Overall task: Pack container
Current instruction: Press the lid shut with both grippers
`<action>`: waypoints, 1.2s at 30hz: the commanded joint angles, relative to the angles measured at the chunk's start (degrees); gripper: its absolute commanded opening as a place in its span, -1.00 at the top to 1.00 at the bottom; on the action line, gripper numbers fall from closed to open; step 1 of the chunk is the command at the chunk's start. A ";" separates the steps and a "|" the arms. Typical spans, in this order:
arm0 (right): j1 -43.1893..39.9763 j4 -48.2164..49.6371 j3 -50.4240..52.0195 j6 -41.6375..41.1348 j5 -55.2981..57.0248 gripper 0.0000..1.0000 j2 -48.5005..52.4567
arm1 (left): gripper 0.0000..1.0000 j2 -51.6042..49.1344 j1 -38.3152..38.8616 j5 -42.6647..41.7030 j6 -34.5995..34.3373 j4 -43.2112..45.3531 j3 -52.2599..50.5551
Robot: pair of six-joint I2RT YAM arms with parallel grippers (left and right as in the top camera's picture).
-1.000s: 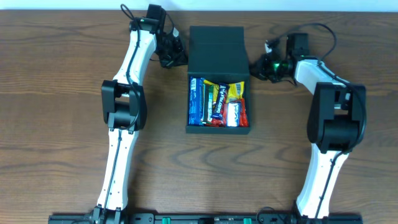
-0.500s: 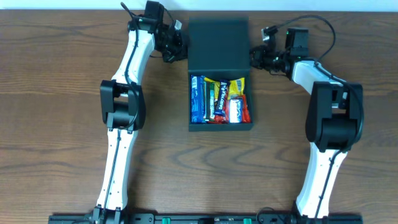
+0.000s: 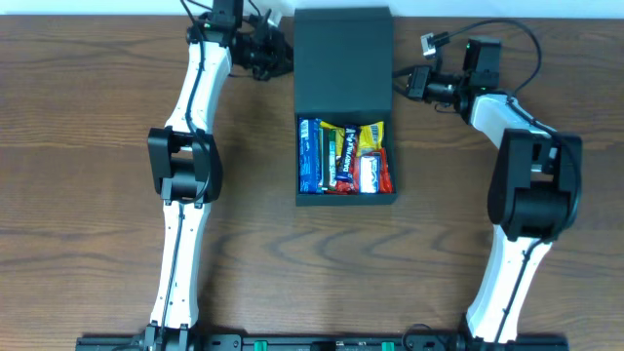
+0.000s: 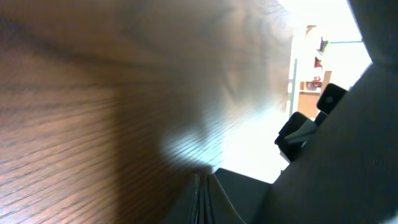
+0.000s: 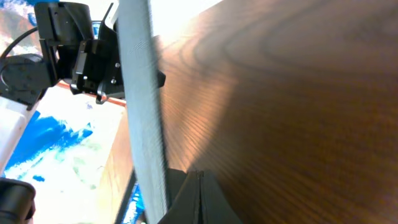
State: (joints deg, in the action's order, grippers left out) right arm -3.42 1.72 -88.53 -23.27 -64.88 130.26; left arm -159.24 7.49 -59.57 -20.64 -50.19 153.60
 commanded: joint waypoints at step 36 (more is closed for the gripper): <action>0.11 -52.70 -0.35 37.07 41.09 0.97 -41.90 | 0.88 20.41 9.46 26.45 36.96 -38.88 12.00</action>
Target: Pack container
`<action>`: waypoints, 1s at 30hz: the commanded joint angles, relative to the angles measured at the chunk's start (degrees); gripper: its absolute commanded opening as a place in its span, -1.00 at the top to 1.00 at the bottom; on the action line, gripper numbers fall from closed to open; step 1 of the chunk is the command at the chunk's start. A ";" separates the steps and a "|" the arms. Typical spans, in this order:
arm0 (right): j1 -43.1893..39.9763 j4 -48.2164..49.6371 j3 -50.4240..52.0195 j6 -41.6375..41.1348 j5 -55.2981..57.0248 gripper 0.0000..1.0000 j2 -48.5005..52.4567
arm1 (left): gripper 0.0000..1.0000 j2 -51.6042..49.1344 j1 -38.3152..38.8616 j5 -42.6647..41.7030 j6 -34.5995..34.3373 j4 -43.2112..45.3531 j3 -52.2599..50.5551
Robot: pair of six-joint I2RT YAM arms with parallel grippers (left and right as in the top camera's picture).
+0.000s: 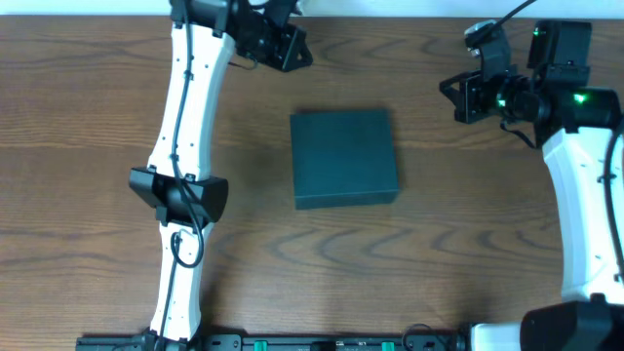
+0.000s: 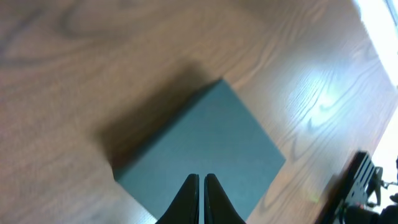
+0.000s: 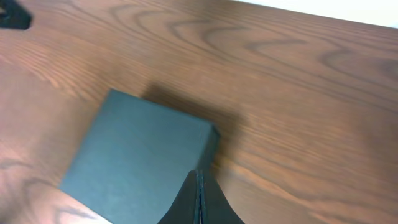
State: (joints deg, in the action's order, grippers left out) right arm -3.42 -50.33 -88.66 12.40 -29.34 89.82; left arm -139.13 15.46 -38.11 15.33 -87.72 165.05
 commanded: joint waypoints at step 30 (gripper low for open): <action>0.07 -1.31 -0.20 1.38 5.55 -0.98 -6.27 | 0.68 33.16 4.42 24.00 -7.21 -9.09 -2.82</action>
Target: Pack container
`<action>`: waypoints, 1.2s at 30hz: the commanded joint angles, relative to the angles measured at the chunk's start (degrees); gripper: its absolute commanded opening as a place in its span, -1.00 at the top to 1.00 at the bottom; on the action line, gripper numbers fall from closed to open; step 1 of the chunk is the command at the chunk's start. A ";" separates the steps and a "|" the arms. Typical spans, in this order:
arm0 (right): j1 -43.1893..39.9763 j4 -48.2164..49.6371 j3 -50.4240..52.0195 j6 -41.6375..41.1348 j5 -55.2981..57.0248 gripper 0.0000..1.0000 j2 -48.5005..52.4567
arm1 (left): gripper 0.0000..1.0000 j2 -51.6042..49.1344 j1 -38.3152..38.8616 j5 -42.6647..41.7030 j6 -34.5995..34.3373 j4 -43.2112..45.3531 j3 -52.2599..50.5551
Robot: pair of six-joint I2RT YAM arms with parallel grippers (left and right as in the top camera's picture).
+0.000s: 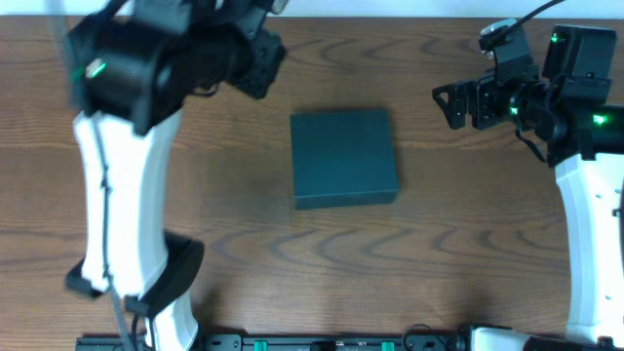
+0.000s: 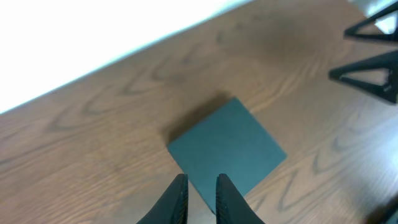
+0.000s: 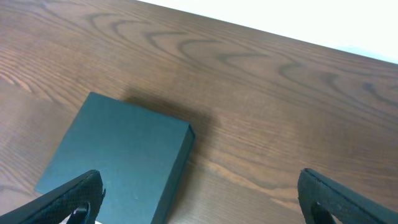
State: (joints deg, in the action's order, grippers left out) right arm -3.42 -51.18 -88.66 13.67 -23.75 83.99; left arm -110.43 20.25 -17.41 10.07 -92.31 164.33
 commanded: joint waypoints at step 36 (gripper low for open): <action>0.07 -1.14 -0.20 0.11 -0.04 -0.98 -0.44 | 0.69 76.52 -0.37 27.50 -27.06 18.12 -102.29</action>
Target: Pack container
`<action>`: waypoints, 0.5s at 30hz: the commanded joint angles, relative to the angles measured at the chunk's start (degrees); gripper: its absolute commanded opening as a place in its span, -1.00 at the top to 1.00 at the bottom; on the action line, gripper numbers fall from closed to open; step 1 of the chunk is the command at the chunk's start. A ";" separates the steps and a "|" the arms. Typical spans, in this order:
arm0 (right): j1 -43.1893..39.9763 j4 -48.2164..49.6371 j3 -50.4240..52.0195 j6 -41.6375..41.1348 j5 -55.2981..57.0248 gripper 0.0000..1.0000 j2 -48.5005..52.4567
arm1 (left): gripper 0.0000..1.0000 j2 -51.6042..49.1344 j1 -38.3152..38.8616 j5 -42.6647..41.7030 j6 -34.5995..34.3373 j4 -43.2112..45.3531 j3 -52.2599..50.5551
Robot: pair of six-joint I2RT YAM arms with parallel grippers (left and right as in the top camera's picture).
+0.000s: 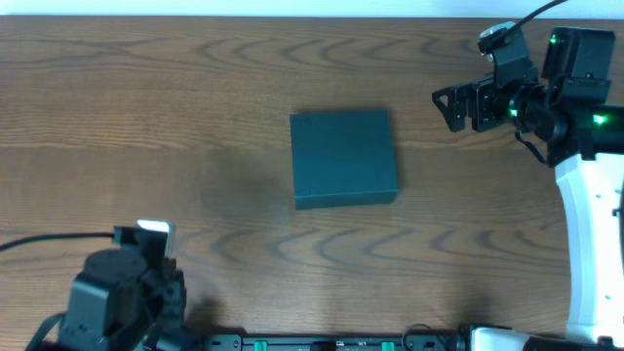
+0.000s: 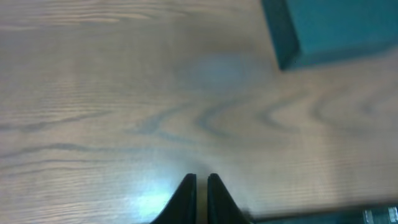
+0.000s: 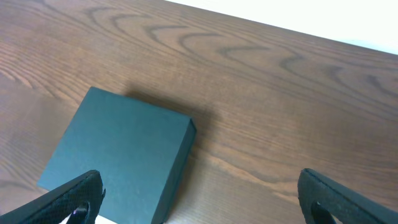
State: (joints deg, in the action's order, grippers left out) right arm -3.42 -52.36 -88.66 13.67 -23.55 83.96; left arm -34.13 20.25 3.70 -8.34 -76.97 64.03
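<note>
The container is a dark teal box [image 1: 344, 158] with its lid down, lying in the middle of the wooden table [image 1: 195, 88]. Its contents are hidden. My right gripper [image 1: 452, 107] hovers off the box's far right corner, open, with nothing between its fingers. The right wrist view shows the box [image 3: 118, 155] below and to the left of the right gripper [image 3: 208, 199]. My left arm [image 1: 122, 302] is folded at the front left edge. In the left wrist view the left gripper [image 2: 199, 186] is shut and empty over bare wood, with a box corner [image 2: 329, 28] at the upper right.
A black rail [image 1: 322, 341] runs along the table's front edge. The white right arm [image 1: 590, 234] stands along the right side. Nothing else lies on the wood apart from the box.
My left arm was raised over the table's far left; now it sits folded at the front left edge, with its jaws closer together. The right gripper and the box are where they were.
First the box stood open with snack bars showing inside, and both grippers were at the sides of its raised lid. Then the lid was down and both grippers were off it, shut. After that the right gripper was wide open. Now the left arm is at the front edge.
</note>
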 commanded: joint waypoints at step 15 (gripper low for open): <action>0.07 0.04 -0.20 0.11 -0.24 -0.99 -0.42 | -0.91 0.02 -0.37 12.44 -10.54 9.33 -7.56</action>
State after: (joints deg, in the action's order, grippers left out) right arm -3.42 -52.36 -88.66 13.67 -23.55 83.96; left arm -34.17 20.25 13.15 -18.22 -67.48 57.49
